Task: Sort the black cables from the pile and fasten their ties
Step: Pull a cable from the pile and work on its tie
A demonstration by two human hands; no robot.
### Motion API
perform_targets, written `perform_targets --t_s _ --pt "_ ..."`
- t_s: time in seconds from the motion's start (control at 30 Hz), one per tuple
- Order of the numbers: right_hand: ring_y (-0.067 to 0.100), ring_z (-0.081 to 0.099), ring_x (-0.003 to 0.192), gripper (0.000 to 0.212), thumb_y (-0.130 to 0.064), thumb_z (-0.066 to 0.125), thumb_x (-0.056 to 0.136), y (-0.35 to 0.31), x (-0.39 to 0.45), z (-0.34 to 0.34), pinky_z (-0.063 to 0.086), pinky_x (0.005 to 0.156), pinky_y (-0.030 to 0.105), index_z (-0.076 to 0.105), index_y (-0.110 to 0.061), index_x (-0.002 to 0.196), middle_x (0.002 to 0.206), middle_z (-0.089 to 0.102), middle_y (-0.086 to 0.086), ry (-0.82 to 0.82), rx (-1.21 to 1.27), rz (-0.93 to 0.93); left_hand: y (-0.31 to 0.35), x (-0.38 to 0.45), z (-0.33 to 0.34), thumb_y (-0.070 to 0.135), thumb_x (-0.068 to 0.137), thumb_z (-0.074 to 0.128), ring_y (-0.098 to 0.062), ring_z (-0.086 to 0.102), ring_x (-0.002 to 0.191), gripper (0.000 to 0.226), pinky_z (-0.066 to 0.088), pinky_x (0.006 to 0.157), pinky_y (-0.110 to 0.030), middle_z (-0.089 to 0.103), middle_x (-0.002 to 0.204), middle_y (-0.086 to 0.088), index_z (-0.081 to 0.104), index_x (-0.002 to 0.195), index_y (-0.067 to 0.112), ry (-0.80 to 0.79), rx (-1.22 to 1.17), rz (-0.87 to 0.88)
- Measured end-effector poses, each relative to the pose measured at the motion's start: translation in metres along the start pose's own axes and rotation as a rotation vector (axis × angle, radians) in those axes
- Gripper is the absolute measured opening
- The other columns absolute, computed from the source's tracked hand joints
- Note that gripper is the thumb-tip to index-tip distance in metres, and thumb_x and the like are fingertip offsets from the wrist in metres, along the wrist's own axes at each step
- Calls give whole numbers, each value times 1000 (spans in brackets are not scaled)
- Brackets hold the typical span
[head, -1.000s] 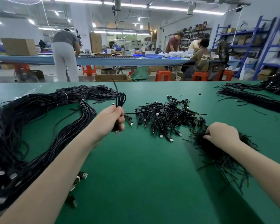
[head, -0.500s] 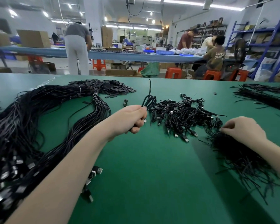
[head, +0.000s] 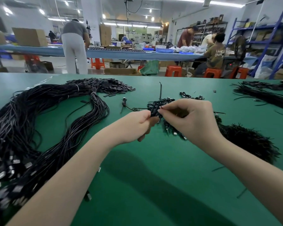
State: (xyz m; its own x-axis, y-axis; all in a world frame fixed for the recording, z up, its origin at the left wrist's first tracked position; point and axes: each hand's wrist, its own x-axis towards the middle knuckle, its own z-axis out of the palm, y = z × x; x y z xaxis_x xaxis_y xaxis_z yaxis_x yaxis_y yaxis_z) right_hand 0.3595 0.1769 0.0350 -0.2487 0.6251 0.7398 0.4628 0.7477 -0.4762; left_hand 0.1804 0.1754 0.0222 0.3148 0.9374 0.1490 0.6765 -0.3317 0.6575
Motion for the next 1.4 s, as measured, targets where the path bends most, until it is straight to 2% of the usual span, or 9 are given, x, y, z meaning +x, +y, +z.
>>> perform_targets --t_s 0.2,0.33,0.47,0.57,0.7,0.8,0.93,1.13,1.4 --pt "-4 58 62 3 -16 76 80 -5 2 3 42 61 9 77 -18 81 67 64 -19 -144 -36 62 3 0 14 43 102 29 -27 46 69 28 36 60 -34 45 72 3 39 91 20 61 491 29" --pt "1 58 70 3 -27 71 81 -9 25 -18 44 67 18 72 -27 78 72 65 -15 -462 -352 -188 8 -3 25 45 102 26 -34 58 84 25 32 62 -32 52 83 -3 33 91 23 96 765 36" --pt "-2 61 66 7 -38 76 77 12 70 -38 46 63 12 72 -33 75 74 69 -15 -1111 -243 237 20 -9 33 44 102 29 -27 51 80 24 36 67 -32 54 87 0 33 90 25 -157 716 42" --pt "14 62 71 7 -19 75 79 37 68 -31 49 70 24 73 -23 73 76 69 -1 -1290 224 589 26 -12 22 40 102 35 -9 54 61 25 43 57 -23 51 70 13 41 87 21 -365 227 92" --pt "10 66 68 8 -15 69 70 47 44 3 51 68 25 73 -22 70 74 71 -3 -832 882 819 9 -6 -5 32 102 40 -4 51 54 24 43 54 -17 47 68 11 52 99 11 -97 -401 42" --pt "10 68 66 11 -19 72 75 36 35 35 55 59 21 72 -13 85 79 73 0 -364 1015 863 -5 4 -8 31 103 39 -4 44 51 26 41 57 -20 42 65 7 48 82 18 170 -528 -33" --pt "10 66 63 4 -12 71 84 20 21 62 52 60 17 71 -9 84 76 72 3 -69 968 822 -17 11 -4 33 102 40 -4 45 47 27 39 57 -24 44 60 11 49 83 16 294 -514 -112" --pt "12 60 63 6 -12 72 83 18 12 66 53 66 23 74 -7 82 69 69 5 40 760 670 -20 14 3 36 101 40 -8 52 48 32 37 46 -21 48 69 4 46 88 8 363 -252 -122" --pt "10 57 57 11 -10 71 84 18 9 61 50 62 22 76 -12 74 65 67 1 -28 838 705 -18 14 6 34 102 38 -10 50 47 31 34 44 -21 46 57 9 45 77 18 313 -356 -170"
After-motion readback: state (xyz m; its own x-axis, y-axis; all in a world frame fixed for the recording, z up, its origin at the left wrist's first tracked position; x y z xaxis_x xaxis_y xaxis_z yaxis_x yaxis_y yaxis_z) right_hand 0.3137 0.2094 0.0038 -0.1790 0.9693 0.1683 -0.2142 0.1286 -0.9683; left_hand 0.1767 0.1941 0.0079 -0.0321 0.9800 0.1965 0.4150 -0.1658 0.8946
